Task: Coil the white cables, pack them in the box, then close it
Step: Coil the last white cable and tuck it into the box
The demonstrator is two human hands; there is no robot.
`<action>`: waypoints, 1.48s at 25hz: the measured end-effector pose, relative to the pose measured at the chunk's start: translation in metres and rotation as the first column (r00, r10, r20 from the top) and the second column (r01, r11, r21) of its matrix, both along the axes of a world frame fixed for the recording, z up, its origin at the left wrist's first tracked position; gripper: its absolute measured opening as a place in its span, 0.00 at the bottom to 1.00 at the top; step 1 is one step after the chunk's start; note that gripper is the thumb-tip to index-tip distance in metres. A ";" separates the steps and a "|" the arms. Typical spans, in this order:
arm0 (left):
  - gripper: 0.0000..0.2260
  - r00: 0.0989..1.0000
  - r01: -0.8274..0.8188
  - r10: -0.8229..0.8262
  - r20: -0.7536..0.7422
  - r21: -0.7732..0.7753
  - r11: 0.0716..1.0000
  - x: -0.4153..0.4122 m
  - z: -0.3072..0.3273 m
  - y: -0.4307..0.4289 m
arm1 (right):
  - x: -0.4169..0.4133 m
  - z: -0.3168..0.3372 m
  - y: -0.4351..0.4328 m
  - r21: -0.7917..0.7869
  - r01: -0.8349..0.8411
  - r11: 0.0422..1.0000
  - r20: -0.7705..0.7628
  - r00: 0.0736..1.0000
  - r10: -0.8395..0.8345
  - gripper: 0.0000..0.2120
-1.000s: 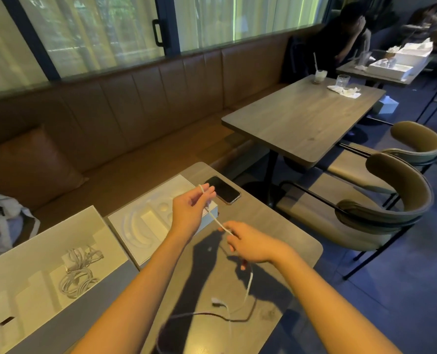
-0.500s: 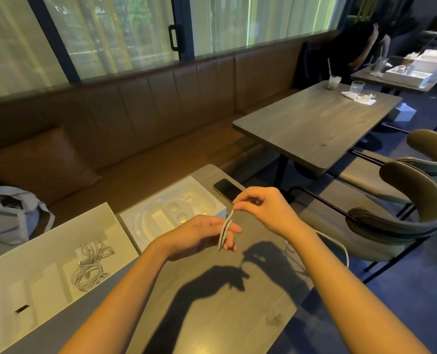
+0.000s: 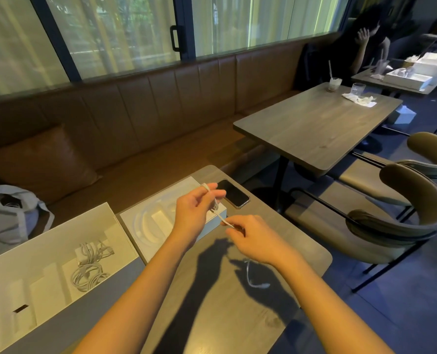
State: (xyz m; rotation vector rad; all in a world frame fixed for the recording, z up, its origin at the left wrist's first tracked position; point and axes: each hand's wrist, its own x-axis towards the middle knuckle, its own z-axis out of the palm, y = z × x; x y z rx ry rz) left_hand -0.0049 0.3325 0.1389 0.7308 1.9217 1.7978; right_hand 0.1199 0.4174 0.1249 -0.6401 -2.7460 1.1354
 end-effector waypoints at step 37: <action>0.13 0.607 0.721 -0.676 0.417 0.068 0.689 -0.003 0.008 -0.041 | 0.003 0.022 0.025 -0.297 -0.042 0.954 -0.250 0.968 -0.035 0.05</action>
